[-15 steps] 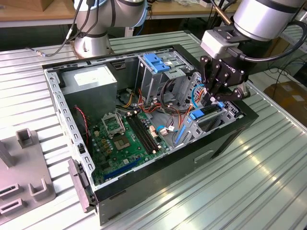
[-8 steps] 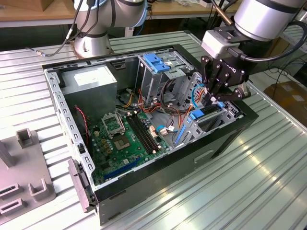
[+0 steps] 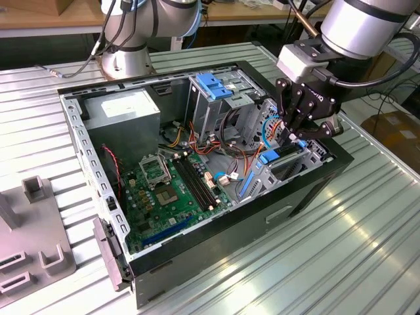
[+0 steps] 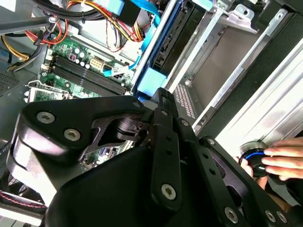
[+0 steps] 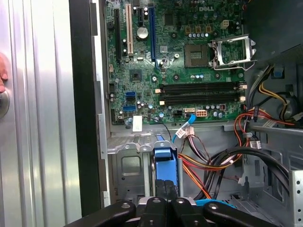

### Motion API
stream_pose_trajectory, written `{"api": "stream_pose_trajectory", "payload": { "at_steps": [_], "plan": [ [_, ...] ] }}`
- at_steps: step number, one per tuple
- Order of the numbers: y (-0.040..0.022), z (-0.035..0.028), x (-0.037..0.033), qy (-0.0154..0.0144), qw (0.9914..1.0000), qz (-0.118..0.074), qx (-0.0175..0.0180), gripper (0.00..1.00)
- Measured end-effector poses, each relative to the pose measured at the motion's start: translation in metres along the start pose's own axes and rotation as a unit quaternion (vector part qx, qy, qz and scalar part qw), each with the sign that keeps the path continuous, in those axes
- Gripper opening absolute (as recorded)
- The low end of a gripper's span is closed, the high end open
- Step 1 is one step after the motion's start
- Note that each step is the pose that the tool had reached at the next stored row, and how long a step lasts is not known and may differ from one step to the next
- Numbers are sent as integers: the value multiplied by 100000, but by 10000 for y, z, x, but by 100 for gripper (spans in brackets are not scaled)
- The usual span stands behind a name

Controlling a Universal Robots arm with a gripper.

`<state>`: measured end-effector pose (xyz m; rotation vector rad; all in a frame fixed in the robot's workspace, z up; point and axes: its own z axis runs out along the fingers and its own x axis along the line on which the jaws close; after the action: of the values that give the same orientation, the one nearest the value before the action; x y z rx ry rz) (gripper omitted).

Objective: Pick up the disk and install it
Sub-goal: 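Insert the first disk wire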

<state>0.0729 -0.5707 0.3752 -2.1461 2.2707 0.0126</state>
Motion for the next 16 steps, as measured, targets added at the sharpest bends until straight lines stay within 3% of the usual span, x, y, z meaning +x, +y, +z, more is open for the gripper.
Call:
{"api": "stream_pose_trajectory", "payload": {
  "at_steps": [1, 3, 7, 16],
  "plan": [
    [-28, 33, -1, -7, 100000, 5, 225, 10],
    [-34, 43, -1, -10, 100000, 2, 282, 10],
    [-60, 79, -2, -18, 100000, -10, 312, 10],
    [-173, 260, -35, 10, 99996, -817, 300, 10]
  ]
}}
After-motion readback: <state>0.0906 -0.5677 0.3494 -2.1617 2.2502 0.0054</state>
